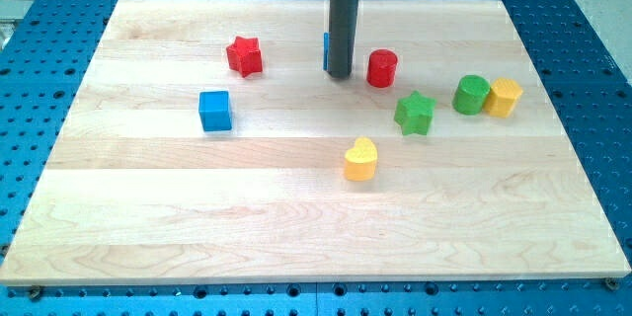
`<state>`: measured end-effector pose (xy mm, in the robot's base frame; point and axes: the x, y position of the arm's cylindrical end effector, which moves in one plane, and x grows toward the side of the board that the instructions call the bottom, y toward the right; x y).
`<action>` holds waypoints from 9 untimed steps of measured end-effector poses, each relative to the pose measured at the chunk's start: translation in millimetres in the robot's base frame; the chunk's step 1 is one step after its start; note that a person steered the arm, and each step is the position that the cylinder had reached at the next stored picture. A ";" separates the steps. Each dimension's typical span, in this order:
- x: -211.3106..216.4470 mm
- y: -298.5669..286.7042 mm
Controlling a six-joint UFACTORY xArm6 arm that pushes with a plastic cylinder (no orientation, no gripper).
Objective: Place the yellow heart horizontally to the blue cube
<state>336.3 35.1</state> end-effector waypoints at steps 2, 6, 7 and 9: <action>65.4 -0.4; 226.5 23.9; 184.7 78.1; 170.7 75.8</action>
<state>507.0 111.0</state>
